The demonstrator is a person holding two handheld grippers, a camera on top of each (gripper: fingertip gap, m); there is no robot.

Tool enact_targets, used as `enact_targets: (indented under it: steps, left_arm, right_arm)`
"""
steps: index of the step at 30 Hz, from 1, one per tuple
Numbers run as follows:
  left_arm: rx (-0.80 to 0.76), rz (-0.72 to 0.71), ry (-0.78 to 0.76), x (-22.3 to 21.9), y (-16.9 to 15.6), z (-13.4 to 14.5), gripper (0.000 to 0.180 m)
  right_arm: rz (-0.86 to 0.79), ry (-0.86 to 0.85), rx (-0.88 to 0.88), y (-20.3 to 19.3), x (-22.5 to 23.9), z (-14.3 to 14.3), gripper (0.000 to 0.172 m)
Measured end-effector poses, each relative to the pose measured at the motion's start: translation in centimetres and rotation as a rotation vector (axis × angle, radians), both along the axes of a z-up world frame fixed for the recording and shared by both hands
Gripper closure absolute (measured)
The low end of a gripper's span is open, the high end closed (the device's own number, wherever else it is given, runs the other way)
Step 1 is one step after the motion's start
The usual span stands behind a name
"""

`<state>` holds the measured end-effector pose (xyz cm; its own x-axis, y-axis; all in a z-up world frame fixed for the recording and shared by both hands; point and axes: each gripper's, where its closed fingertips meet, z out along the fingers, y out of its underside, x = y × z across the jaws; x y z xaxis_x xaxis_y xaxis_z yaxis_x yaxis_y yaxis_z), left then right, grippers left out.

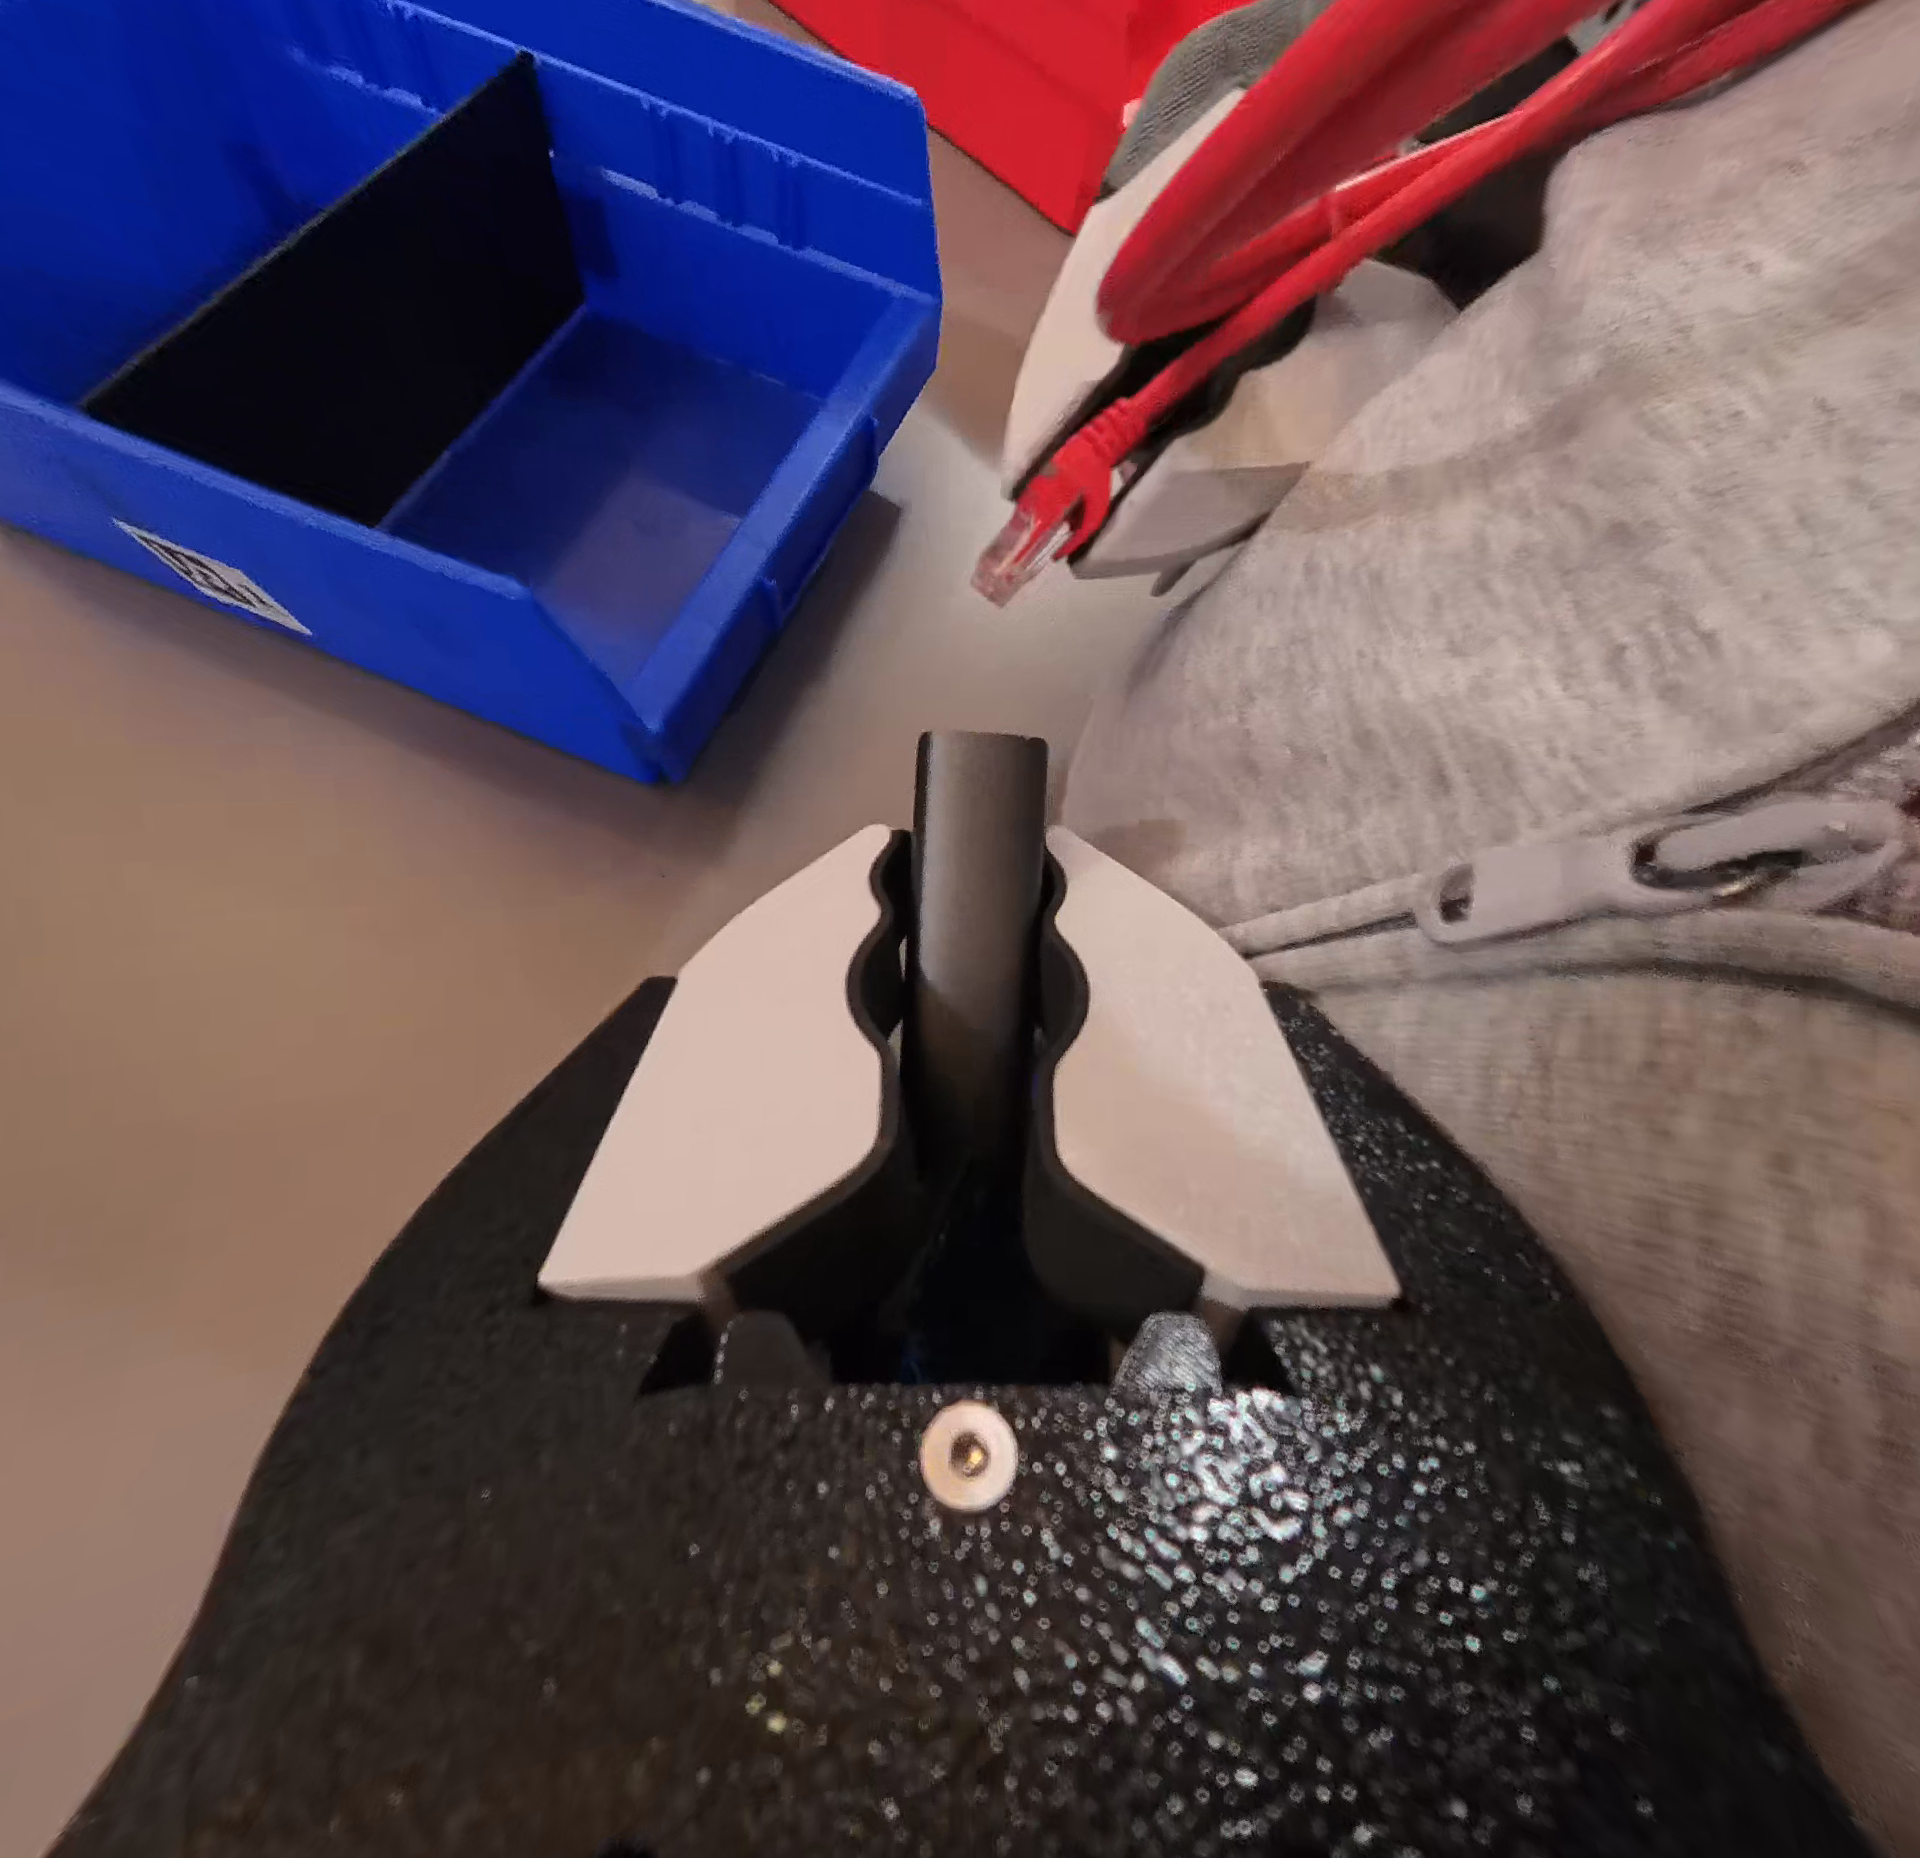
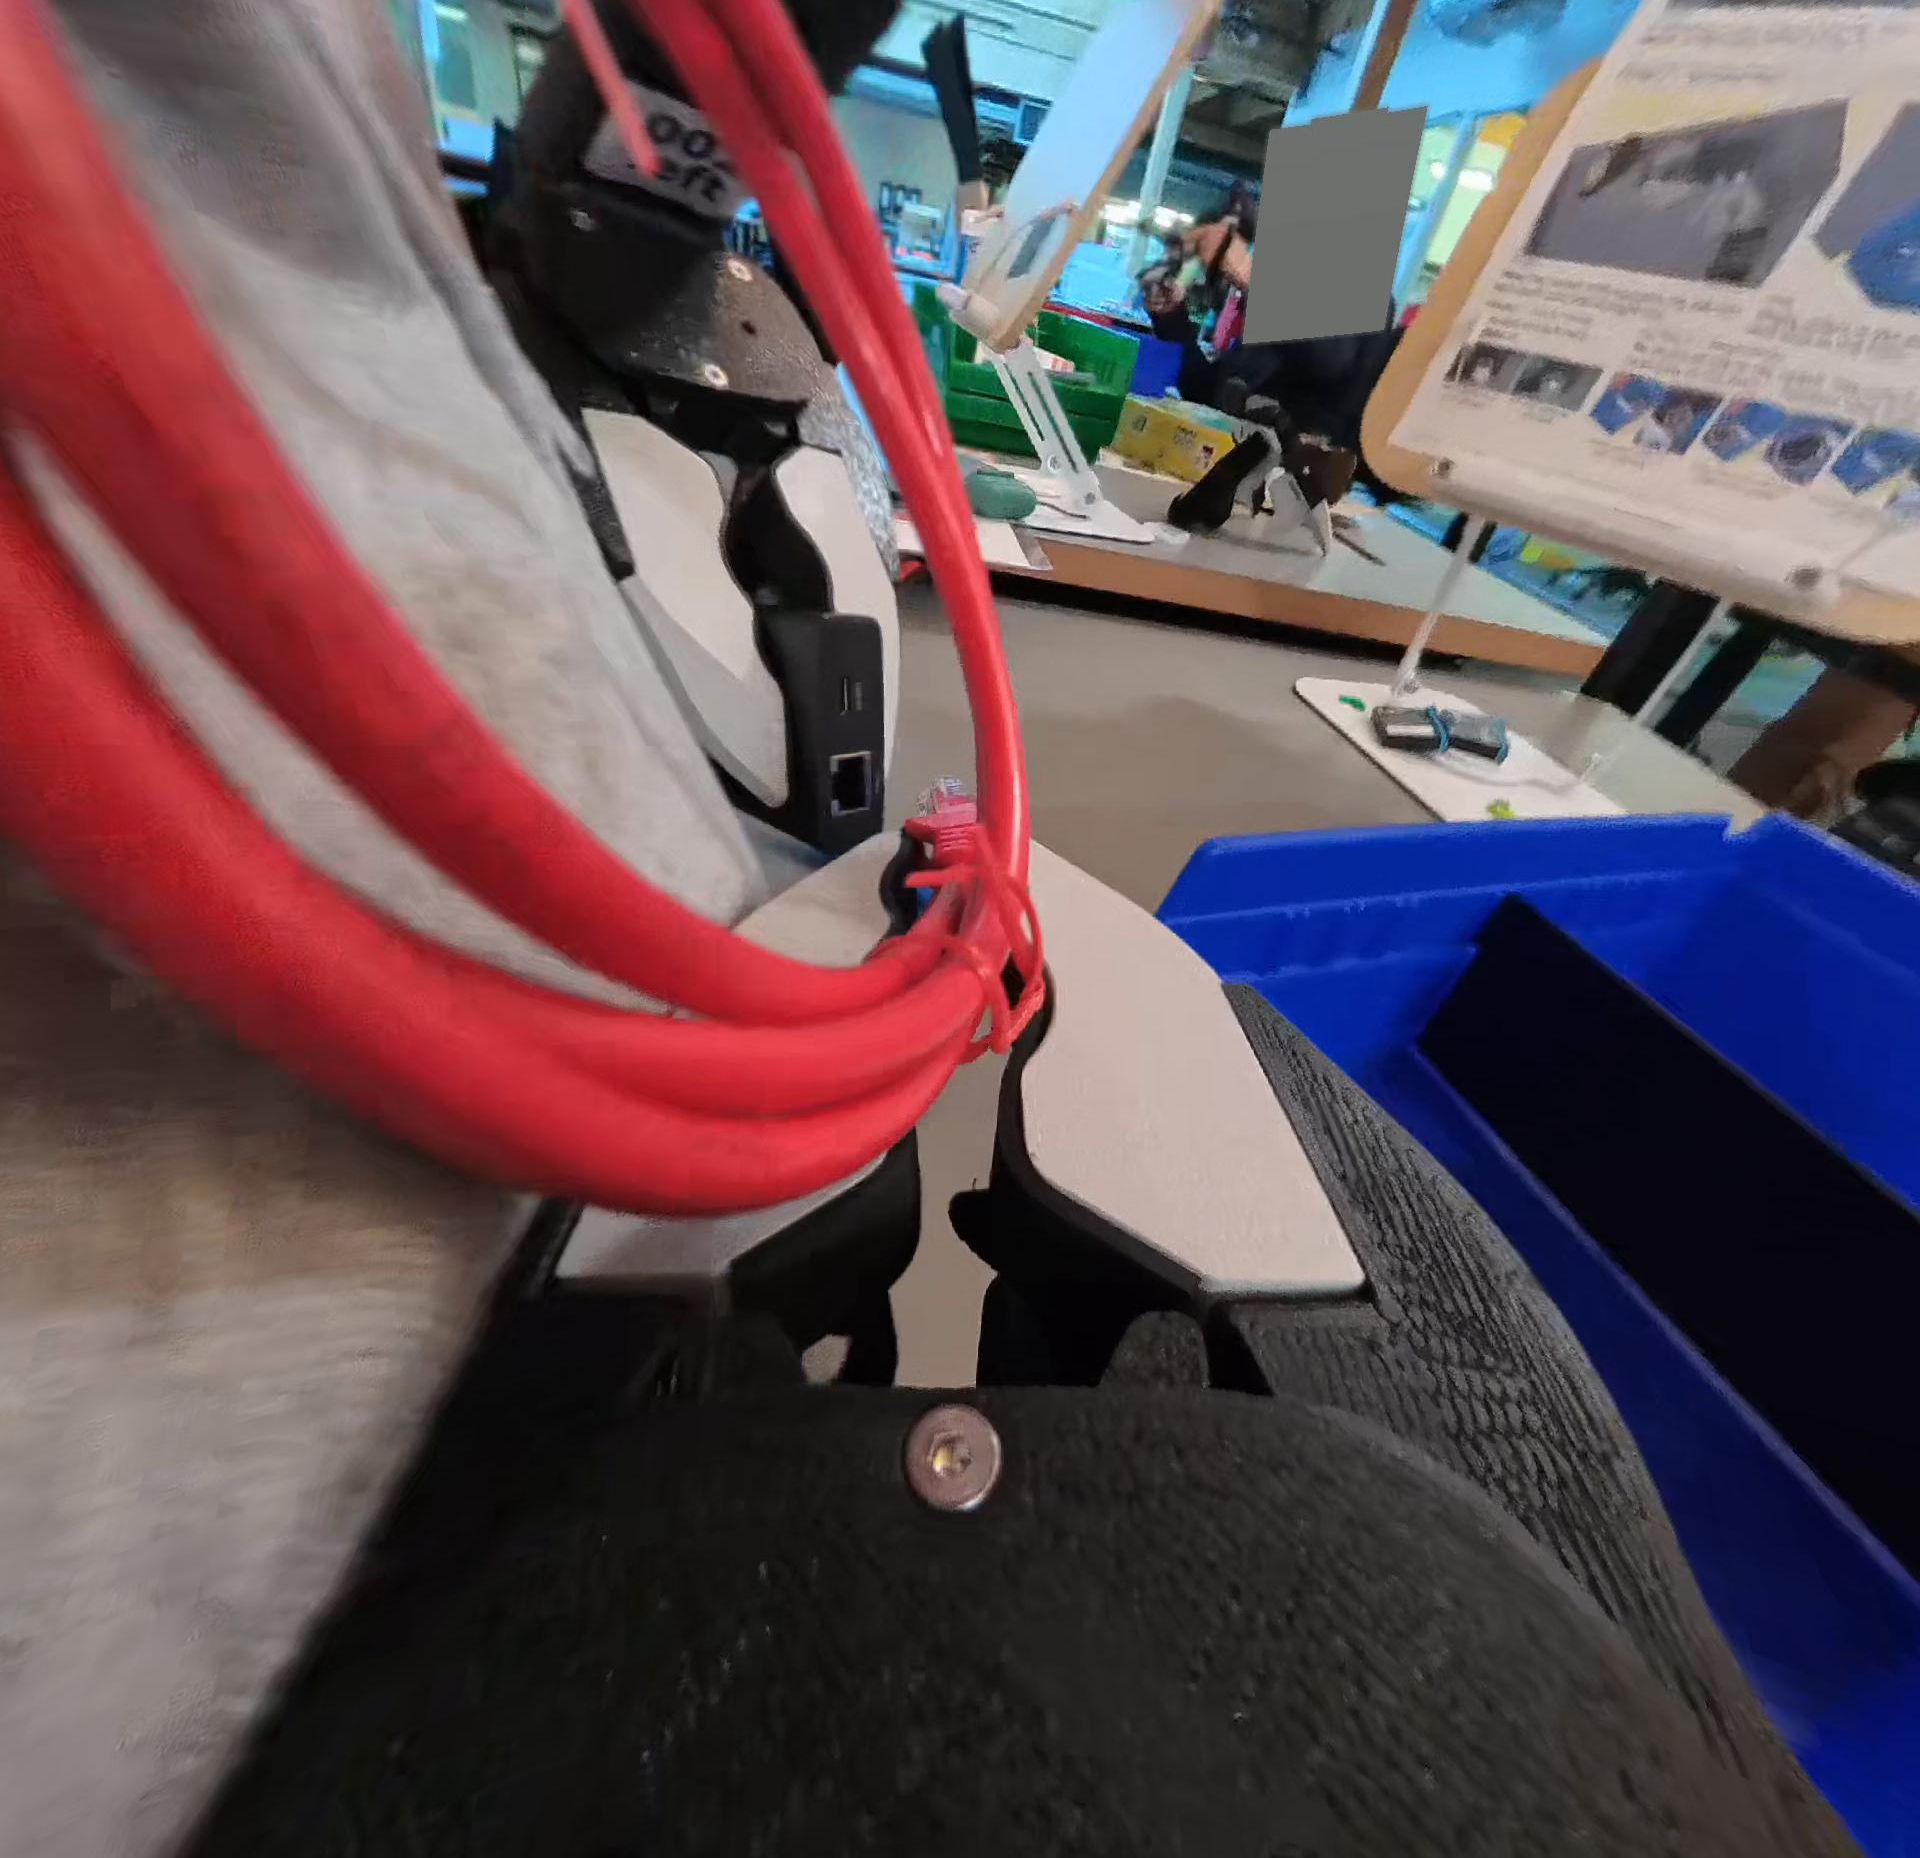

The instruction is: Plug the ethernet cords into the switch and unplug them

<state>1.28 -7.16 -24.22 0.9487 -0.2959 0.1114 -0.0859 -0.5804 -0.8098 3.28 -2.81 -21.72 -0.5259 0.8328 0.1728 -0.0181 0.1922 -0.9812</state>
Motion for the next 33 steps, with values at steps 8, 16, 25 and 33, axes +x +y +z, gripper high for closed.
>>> enact_targets:
  steps: [8, 16, 25, 33]
  left_arm:
    - [0.108, -0.001, 0.220, -3.6, 2.3, 1.7, 0.160]
    - [0.281, 0.043, 0.348, -6.7, 4.6, 5.1, 0.160]
    - [0.450, 0.161, 0.382, -7.9, 4.8, 8.3, 0.160]
    - [0.526, 0.243, 0.342, -7.7, 4.4, 9.6, 0.160]
  right_arm:
    - [-0.113, -0.073, -0.102, 3.6, -2.1, -0.1, 0.161]
    - [-0.244, -0.093, -0.373, 10.2, 0.6, 3.8, 0.162]
    - [-0.633, -0.281, -0.282, 22.9, 14.4, 5.7, 0.161]
    - [-0.623, -0.569, -0.076, 29.5, 19.9, 2.7, 0.161]
